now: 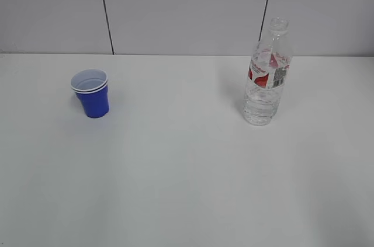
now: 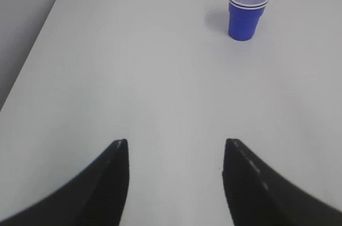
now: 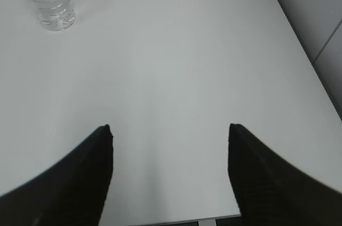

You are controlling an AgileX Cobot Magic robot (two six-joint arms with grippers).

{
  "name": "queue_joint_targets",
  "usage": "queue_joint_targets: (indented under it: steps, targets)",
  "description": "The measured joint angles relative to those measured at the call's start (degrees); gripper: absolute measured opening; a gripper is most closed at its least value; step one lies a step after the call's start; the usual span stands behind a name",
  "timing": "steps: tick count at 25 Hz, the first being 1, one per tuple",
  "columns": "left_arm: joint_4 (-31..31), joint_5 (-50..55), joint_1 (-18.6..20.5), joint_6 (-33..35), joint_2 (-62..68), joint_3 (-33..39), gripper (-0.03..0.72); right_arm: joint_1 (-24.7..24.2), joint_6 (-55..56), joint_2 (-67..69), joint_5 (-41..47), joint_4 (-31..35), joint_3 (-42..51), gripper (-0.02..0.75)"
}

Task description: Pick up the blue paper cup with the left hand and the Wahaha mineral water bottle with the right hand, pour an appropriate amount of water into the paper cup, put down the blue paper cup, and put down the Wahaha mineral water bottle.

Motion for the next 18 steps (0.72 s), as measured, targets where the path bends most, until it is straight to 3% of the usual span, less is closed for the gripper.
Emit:
queue_joint_targets:
  steps: [18]
  targets:
    - [0.0,0.0,0.0,0.0,0.0,0.0,0.426,0.0,-0.35,0.0,-0.1,0.0,0.0,0.505]
